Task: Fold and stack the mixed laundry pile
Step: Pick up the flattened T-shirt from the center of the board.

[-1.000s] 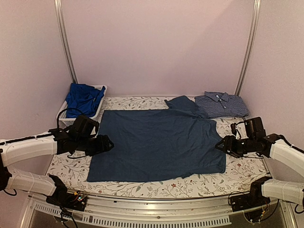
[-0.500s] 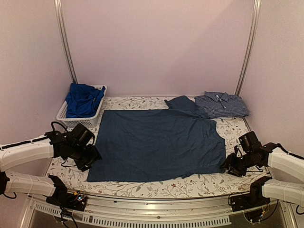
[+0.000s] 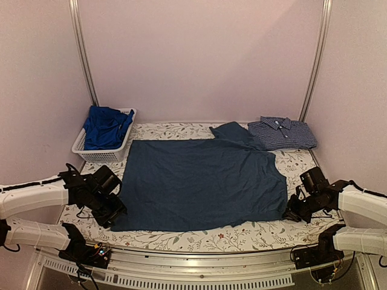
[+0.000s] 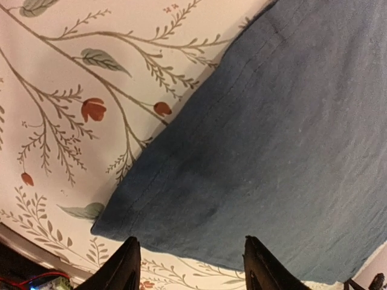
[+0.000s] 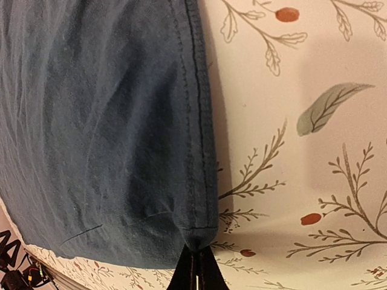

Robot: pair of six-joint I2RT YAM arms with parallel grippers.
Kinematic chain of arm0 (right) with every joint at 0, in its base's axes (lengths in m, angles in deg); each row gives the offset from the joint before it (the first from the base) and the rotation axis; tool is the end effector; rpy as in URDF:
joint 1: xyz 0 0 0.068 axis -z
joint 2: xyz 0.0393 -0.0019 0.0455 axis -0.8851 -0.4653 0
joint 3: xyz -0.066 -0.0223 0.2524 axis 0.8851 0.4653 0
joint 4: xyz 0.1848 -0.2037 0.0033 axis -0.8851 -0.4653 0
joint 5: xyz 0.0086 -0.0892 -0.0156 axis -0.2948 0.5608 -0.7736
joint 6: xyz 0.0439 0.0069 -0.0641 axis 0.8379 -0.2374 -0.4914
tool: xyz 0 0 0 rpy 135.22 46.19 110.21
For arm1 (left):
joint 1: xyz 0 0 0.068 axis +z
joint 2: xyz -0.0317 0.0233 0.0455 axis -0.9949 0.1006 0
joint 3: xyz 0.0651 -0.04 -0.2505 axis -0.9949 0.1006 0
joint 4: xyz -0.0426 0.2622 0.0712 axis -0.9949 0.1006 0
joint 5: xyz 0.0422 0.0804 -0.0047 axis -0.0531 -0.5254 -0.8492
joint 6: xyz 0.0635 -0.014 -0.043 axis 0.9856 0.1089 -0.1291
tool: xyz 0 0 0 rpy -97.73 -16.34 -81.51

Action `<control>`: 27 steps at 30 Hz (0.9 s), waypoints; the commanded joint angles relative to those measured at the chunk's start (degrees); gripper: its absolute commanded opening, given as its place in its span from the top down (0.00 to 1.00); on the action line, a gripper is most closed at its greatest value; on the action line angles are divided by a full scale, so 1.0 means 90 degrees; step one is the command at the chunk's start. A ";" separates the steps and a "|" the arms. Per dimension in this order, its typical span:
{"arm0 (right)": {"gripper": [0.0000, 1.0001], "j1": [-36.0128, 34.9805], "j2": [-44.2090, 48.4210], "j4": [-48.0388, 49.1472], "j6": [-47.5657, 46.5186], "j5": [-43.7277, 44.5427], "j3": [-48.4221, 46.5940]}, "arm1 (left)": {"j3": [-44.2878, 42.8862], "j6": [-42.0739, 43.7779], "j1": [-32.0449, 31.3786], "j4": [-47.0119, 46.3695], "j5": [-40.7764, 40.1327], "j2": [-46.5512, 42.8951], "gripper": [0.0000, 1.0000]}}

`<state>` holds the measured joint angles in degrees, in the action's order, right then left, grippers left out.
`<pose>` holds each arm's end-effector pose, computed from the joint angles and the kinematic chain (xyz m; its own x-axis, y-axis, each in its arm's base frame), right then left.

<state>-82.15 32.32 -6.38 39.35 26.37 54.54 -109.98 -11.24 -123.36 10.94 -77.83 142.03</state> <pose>0.1603 0.0736 0.0944 -0.8998 0.4214 -0.1134 0.3431 0.8437 0.4129 0.1442 -0.1144 0.1199 -0.6667 -0.7438 -0.0485 -0.7109 0.6541 -0.2586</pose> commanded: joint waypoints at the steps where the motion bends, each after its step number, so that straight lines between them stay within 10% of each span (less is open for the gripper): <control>1: 1.00 -0.0045 0.0166 -0.0058 0.0028 -0.0026 -0.0212 | 0.0117 -0.0499 -0.0322 0.0308 0.0121 -0.0217 0.45; 7: 1.00 -0.0053 0.0321 -0.0088 0.0079 -0.0064 -0.0255 | 0.0477 -0.0946 -0.0576 0.0392 0.0299 -0.0365 0.61; 17: 1.00 -0.0042 0.0357 -0.0133 0.0058 -0.0121 -0.0278 | 0.0758 -0.1288 -0.0593 0.0445 0.0239 -0.0409 0.62; 27: 1.00 -0.0044 0.0729 -0.0374 0.0052 -0.0255 -0.0473 | 0.0698 -0.1281 -0.0427 0.0578 -0.0322 -0.0715 1.00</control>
<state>-82.15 36.89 -8.13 39.64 24.92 52.55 -103.14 -22.72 -127.73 14.07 -77.59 137.16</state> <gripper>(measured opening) 0.005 0.059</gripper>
